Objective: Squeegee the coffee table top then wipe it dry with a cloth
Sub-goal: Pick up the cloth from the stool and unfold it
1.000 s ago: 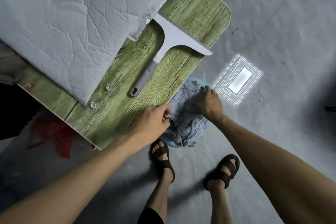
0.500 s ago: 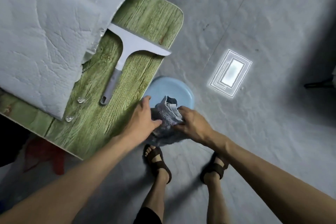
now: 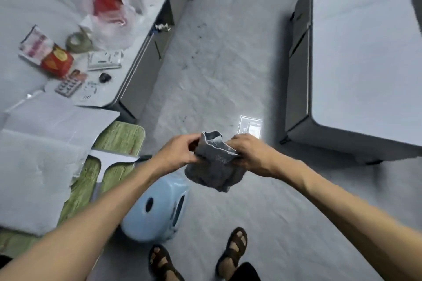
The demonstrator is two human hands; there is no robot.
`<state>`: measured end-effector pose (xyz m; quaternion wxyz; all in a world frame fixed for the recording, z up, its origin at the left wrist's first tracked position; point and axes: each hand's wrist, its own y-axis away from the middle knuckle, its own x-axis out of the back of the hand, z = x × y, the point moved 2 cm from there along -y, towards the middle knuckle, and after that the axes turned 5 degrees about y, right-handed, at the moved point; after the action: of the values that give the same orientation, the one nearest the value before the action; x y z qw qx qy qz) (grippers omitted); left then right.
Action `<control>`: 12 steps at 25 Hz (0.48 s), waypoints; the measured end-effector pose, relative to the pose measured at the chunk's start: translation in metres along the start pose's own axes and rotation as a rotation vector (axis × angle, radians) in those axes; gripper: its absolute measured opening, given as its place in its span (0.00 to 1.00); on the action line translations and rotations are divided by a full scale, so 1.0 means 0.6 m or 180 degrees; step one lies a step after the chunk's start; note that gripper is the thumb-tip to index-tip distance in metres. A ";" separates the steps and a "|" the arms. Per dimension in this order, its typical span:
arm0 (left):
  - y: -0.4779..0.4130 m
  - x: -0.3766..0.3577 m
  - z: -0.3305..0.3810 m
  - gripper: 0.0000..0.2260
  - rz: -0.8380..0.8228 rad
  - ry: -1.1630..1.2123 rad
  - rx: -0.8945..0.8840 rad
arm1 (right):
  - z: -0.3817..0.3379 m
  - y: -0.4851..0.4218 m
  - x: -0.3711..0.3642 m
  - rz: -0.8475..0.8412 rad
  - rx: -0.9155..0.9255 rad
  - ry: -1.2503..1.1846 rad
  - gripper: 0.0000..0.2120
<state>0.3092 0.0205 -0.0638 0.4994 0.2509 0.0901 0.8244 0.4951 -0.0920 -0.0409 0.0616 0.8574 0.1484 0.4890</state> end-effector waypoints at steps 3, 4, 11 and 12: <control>-0.025 -0.024 0.191 0.14 0.0103 -0.0022 -0.0208 | 0.029 0.084 0.172 0.0043 -0.0276 0.0189 0.05; -0.035 -0.034 0.253 0.15 0.0163 -0.0036 -0.0224 | 0.040 0.117 0.227 0.0097 -0.0412 0.0188 0.06; -0.160 -0.097 0.545 0.07 0.0065 0.0608 0.0096 | 0.100 0.301 0.345 0.2896 -0.1581 0.0017 0.35; -0.185 -0.106 0.563 0.07 0.0088 0.0677 0.0187 | 0.102 0.302 0.327 0.2694 -0.1601 -0.0289 0.36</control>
<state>0.5896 -0.0155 0.1611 0.4679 0.1778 0.1632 0.8502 0.6762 -0.1999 0.1341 0.0690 0.8214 -0.3384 0.4540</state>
